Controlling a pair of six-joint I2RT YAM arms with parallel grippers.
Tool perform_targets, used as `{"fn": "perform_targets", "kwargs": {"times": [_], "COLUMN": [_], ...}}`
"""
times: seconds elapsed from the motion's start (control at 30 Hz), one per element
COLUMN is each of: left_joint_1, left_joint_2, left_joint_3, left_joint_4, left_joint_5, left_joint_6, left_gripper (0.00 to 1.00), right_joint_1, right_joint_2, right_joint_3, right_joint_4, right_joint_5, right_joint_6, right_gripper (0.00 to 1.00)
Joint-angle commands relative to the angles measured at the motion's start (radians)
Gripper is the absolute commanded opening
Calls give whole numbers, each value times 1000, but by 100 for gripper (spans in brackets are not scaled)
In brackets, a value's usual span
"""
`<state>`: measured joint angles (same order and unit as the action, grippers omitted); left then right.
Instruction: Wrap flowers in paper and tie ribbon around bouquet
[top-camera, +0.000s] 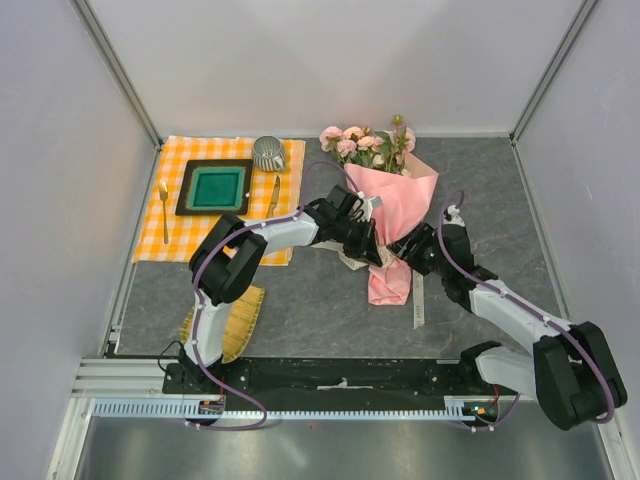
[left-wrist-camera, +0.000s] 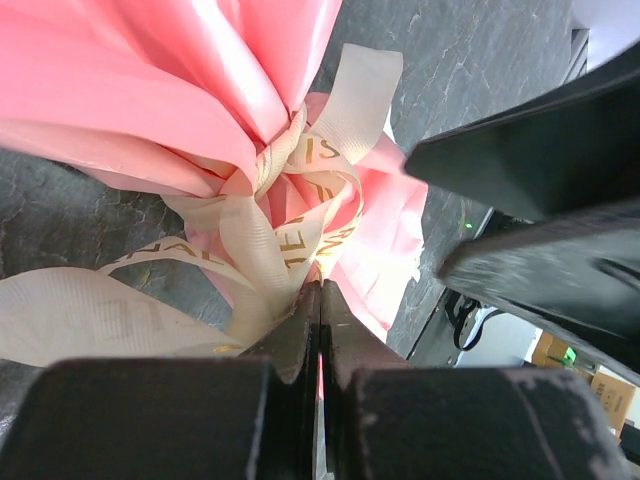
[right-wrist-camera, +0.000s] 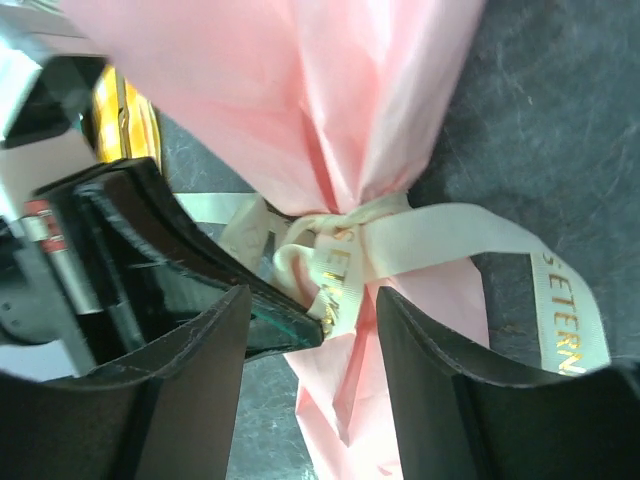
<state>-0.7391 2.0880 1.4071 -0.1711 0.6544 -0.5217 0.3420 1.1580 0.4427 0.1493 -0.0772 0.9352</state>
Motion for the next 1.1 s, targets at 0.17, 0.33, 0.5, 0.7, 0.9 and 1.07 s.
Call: {"fn": "perform_targets", "kwargs": {"times": [0.17, 0.33, 0.5, 0.7, 0.9, 1.07], "left_joint_1": [-6, -6, -3, 0, 0, 1], "left_joint_2": [-55, -48, -48, -46, -48, -58], "left_joint_3": [10, 18, 24, 23, 18, 13], "left_joint_4": [12, 12, -2, 8, 18, 19], "left_joint_5": [-6, 1, -1, 7, 11, 11], "left_joint_6": [23, 20, 25, 14, 6, 2], "left_gripper": [7, 7, 7, 7, 9, 14], "right_joint_1": [-5, -6, -6, -5, 14, 45], "right_joint_2": [133, 262, 305, 315, 286, 286], "right_joint_3": [290, 363, 375, 338, 335, 338], "right_joint_4": [-168, -179, -148, -157, -166, -183], "right_joint_5": [-117, -217, -277, -293, -266, -202], "right_joint_6": [-634, -829, -866, -845, -837, -851], "right_gripper": [40, 31, 46, 48, 55, 52]}}
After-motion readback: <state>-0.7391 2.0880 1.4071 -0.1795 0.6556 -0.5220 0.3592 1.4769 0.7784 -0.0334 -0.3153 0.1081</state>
